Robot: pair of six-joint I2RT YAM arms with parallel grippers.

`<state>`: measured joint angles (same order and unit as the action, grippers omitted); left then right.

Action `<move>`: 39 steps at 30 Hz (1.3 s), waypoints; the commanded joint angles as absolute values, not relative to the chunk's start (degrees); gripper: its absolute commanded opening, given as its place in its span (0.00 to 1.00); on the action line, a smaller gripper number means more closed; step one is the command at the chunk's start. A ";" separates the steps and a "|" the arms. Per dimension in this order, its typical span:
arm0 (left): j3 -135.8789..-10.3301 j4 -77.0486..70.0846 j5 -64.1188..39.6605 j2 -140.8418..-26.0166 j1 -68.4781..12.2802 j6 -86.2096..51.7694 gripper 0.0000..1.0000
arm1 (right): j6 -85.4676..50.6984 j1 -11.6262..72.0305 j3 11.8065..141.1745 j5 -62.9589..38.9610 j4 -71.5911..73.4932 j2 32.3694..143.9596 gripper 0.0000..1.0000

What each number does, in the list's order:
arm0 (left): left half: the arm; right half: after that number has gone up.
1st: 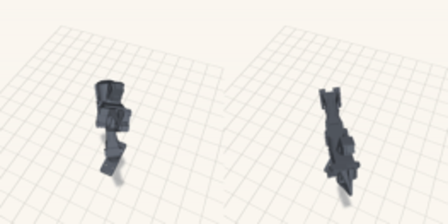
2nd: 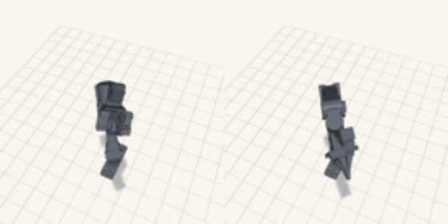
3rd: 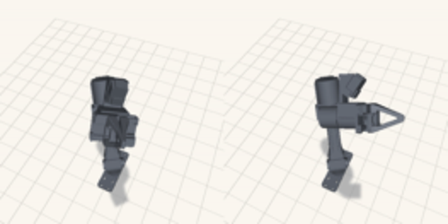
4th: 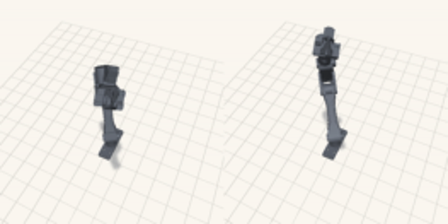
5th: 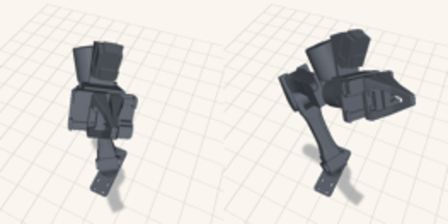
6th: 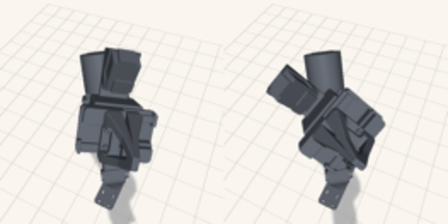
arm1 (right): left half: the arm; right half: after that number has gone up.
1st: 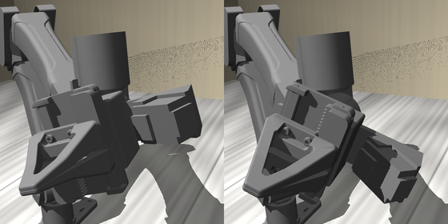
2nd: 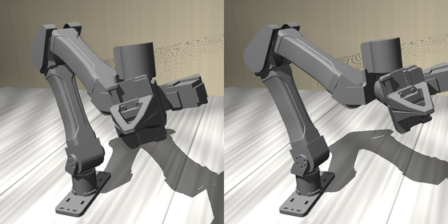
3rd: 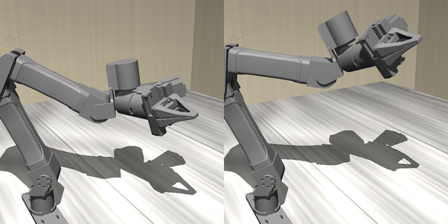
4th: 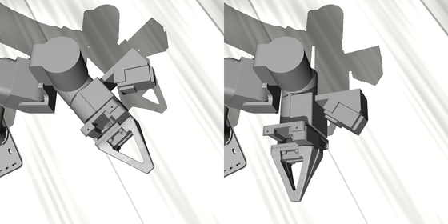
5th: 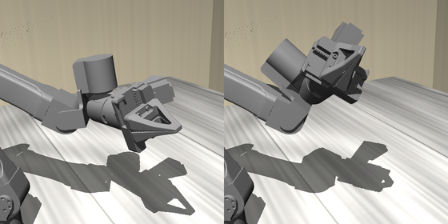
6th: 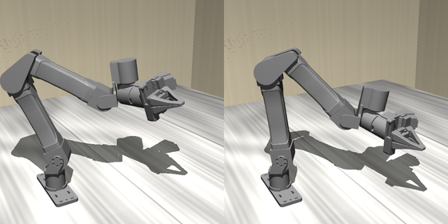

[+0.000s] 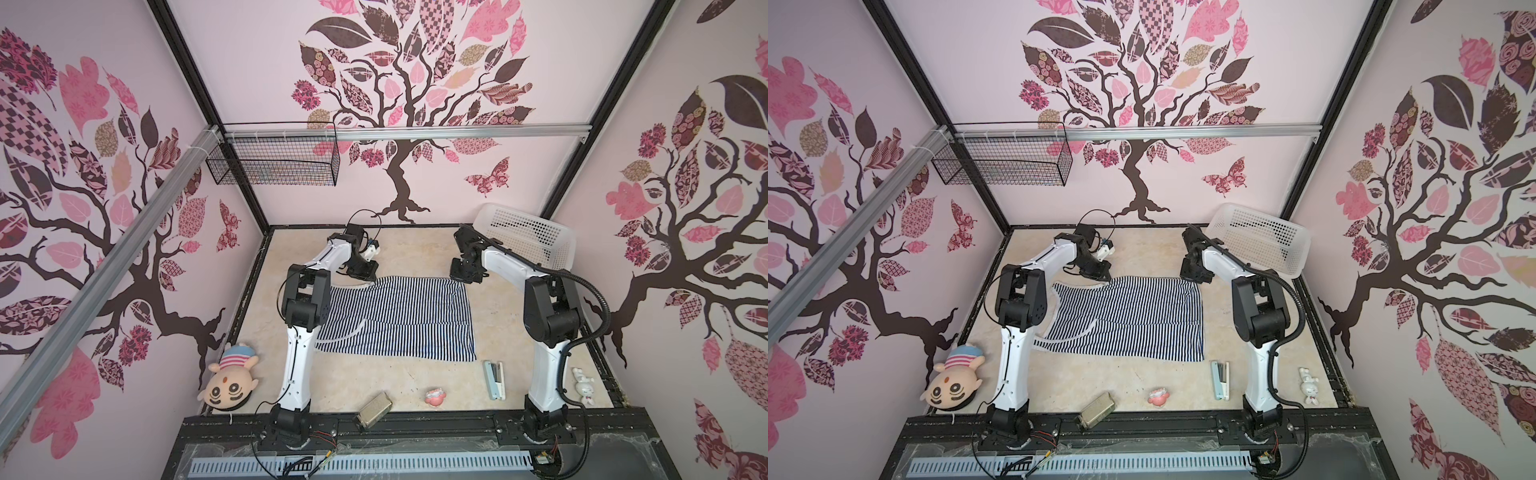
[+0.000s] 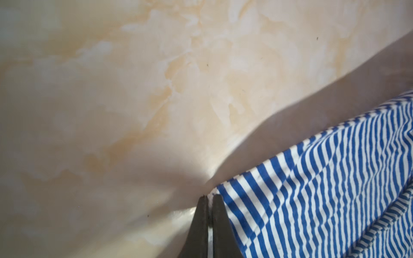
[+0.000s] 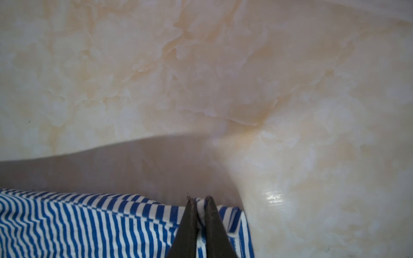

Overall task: Fold and stack tank tops
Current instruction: Fold the tank top at the center of the table.

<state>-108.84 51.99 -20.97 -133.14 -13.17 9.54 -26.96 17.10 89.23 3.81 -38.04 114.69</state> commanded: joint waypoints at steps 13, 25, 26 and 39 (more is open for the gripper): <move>-97.13 46.77 -21.60 -120.30 -13.43 10.00 0.07 | -27.17 17.33 77.78 1.20 -36.62 102.00 0.11; -83.36 40.65 -24.51 -109.34 -13.53 7.54 0.08 | -29.74 17.45 67.64 -3.38 -32.81 94.51 0.12; -82.73 40.69 -24.61 -108.87 -13.53 7.56 0.08 | -29.73 17.49 67.05 -3.67 -32.72 94.32 0.12; -74.49 40.15 -23.38 -107.39 -13.60 9.34 0.09 | -30.50 17.58 60.57 -4.97 -29.55 93.87 0.13</move>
<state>-75.46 40.77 -23.66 -108.16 -13.52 8.19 -29.85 17.34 61.06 -5.02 -30.00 95.53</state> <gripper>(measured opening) 0.088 0.127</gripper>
